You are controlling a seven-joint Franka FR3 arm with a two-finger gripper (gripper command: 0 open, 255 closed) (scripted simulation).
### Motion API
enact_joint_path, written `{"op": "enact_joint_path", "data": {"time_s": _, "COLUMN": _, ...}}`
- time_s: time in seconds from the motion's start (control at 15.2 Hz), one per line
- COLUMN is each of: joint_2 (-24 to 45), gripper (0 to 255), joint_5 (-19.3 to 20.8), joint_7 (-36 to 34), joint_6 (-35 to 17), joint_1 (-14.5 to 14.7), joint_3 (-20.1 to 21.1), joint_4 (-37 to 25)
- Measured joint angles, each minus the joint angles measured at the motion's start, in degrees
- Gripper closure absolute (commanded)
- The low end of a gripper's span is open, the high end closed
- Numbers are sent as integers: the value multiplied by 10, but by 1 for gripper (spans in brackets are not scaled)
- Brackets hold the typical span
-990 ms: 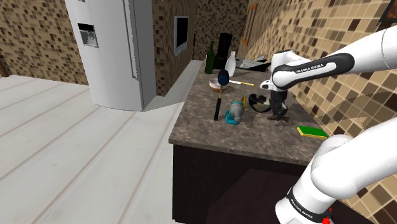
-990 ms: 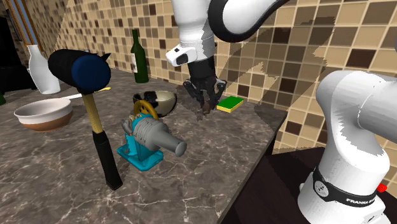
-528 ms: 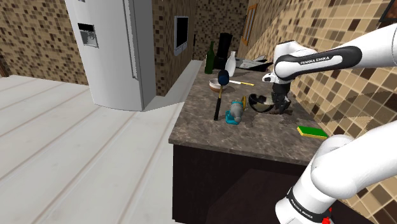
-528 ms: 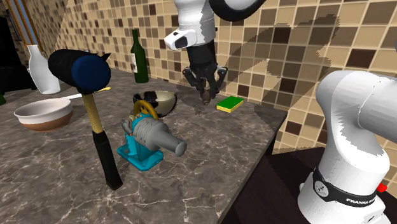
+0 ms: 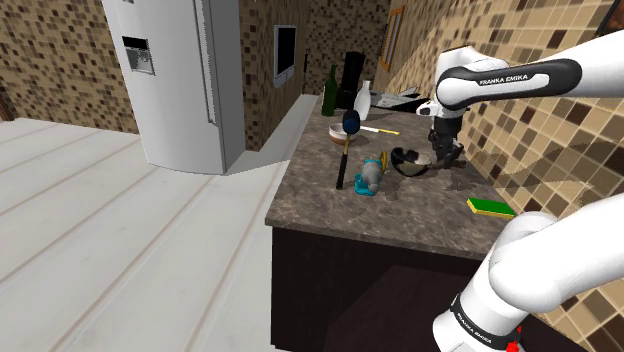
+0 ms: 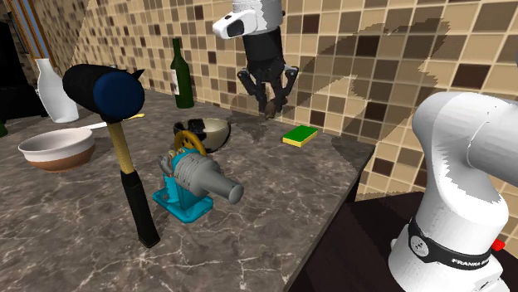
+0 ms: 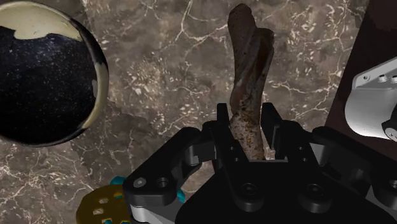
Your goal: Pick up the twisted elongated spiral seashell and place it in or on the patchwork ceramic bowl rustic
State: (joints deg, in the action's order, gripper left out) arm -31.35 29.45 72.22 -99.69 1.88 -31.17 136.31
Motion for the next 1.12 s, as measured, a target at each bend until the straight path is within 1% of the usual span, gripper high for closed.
{"op": "enact_joint_path", "data": {"time_s": 0.07, "joint_2": -1, "gripper": 255, "joint_5": -1, "joint_7": 1, "joint_6": 4, "joint_1": 0, "joint_3": 1, "joint_4": -4}}
{"op": "enact_joint_path", "data": {"time_s": 0.2, "joint_2": 29, "gripper": 255, "joint_5": -8, "joint_7": 13, "joint_6": -1, "joint_1": 8, "joint_3": -11, "joint_4": -33}}
{"op": "enact_joint_path", "data": {"time_s": 0.46, "joint_2": 128, "gripper": 255, "joint_5": -42, "joint_7": 54, "joint_6": -23, "joint_1": 29, "joint_3": -51, "joint_4": -117}}
{"op": "enact_joint_path", "data": {"time_s": 0.66, "joint_2": 203, "gripper": 255, "joint_5": -77, "joint_7": 92, "joint_6": -37, "joint_1": 38, "joint_3": -80, "joint_4": -179}}
{"op": "enact_joint_path", "data": {"time_s": 0.79, "joint_2": 265, "gripper": 255, "joint_5": -113, "joint_7": 123, "joint_6": -44, "joint_1": 41, "joint_3": -99, "joint_4": -232}}
{"op": "enact_joint_path", "data": {"time_s": 0.86, "joint_2": 296, "gripper": 255, "joint_5": -133, "joint_7": 142, "joint_6": -45, "joint_1": 38, "joint_3": -107, "joint_4": -258}}
{"op": "enact_joint_path", "data": {"time_s": 0.99, "joint_2": 353, "gripper": 255, "joint_5": -171, "joint_7": 174, "joint_6": -43, "joint_1": 29, "joint_3": -117, "joint_4": -311}}
{"op": "enact_joint_path", "data": {"time_s": 1.12, "joint_2": 424, "gripper": 255, "joint_5": -219, "joint_7": 212, "joint_6": -33, "joint_1": 8, "joint_3": -121, "joint_4": -381}}
